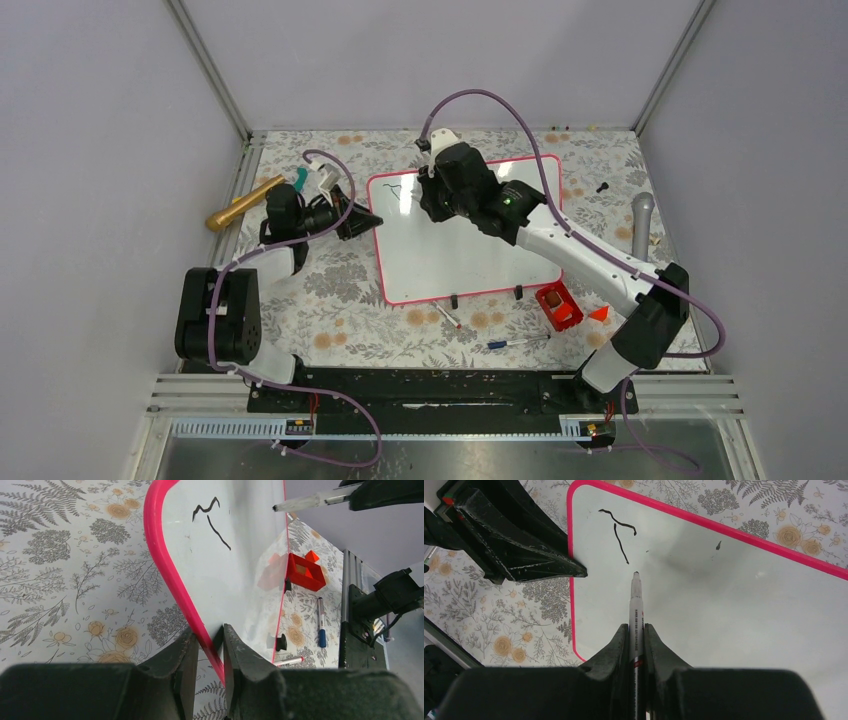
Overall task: Write a sentence on the whiteboard
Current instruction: Move the whiteboard to the center of the board.
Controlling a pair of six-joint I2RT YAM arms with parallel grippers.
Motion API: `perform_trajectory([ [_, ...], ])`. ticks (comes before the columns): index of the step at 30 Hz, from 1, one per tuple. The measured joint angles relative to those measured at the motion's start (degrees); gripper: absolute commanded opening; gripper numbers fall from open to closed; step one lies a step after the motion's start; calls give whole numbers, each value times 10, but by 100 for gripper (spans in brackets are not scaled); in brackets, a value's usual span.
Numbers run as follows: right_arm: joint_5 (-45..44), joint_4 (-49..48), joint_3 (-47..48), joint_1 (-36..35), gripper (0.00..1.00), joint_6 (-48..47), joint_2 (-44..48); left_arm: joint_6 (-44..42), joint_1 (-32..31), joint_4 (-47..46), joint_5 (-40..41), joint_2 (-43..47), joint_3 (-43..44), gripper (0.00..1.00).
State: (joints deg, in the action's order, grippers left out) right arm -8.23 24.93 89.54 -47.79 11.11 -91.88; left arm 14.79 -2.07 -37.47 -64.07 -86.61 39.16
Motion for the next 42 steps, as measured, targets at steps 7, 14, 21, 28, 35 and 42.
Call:
perform_trajectory([
  [7,0,-7,-3,-1,0,-8,0,0,-3,28,45,49,-31,13],
  [14,4,-22,-13,-1,0,-8,0,-15,-28,78,116,118,-52,39],
  [21,14,-26,-13,-1,0,-8,3,-31,-49,119,137,126,-70,55],
  [28,19,-25,-13,-1,0,-5,24,-25,-51,125,141,140,-90,74],
  [35,19,-23,-13,-1,0,-1,28,-26,-45,142,140,154,-91,89],
  [42,19,-12,-13,-1,0,-1,38,-2,-14,175,175,269,-118,99],
])
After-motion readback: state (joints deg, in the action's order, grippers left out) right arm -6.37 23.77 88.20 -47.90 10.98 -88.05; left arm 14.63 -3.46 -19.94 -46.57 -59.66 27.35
